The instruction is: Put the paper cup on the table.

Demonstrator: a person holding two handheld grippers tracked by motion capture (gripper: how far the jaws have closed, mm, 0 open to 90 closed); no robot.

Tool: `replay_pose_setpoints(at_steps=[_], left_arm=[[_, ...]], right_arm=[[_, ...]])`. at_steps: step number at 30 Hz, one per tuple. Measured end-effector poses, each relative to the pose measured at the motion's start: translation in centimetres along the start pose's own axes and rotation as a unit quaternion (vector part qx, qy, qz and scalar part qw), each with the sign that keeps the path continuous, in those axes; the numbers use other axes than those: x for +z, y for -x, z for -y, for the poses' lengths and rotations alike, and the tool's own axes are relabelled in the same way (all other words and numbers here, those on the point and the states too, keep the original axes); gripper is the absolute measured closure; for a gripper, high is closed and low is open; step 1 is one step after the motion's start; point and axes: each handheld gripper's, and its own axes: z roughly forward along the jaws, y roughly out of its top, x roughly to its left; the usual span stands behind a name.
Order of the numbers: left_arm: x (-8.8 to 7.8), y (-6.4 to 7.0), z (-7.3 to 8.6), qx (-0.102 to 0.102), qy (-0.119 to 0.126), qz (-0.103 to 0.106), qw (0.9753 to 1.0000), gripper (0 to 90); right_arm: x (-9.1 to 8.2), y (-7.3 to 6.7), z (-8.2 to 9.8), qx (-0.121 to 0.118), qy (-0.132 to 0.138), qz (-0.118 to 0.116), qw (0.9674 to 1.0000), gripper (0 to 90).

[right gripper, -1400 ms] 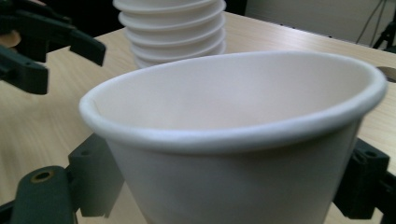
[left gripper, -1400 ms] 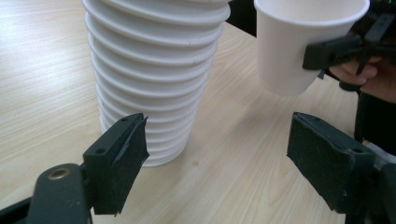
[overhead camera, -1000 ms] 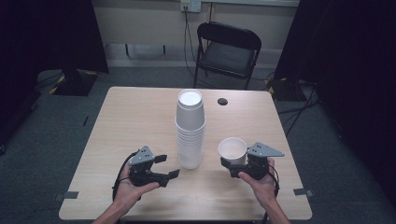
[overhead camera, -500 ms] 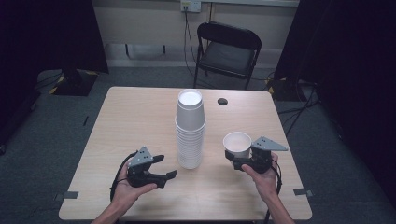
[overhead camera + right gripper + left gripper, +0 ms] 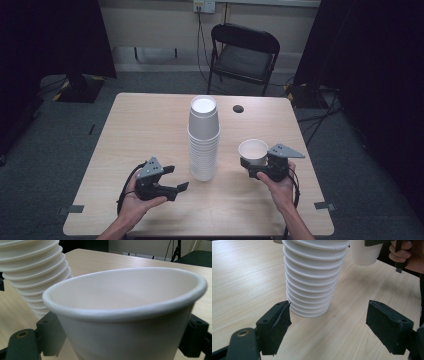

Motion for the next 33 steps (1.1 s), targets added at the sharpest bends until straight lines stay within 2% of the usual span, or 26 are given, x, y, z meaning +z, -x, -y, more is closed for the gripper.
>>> replay_pose_setpoints(at_steps=[8,17,26,33], left_arm=[[0.1,-0.1,-0.1,-0.005,0.004,-0.006,1.0,18.8],[0.3,-0.5,0.0,-0.01,-0.002,-0.01,0.9999,18.8],[-0.2,-0.3,0.1,-0.001,0.0,-0.014,0.9999,18.8],[-0.5,-0.2,0.2,0.002,0.001,-0.015,0.9999,18.8]], right_arm=[[1.5,1.1,0.4,0.011,-0.014,0.012,0.9998,13.3],[3.0,2.3,0.9,0.025,-0.021,0.024,0.9992,13.2],[4.6,2.6,1.4,0.026,-0.033,0.032,0.9986,13.1],[5.0,2.7,1.6,0.027,-0.042,0.04,0.998,13.0]])
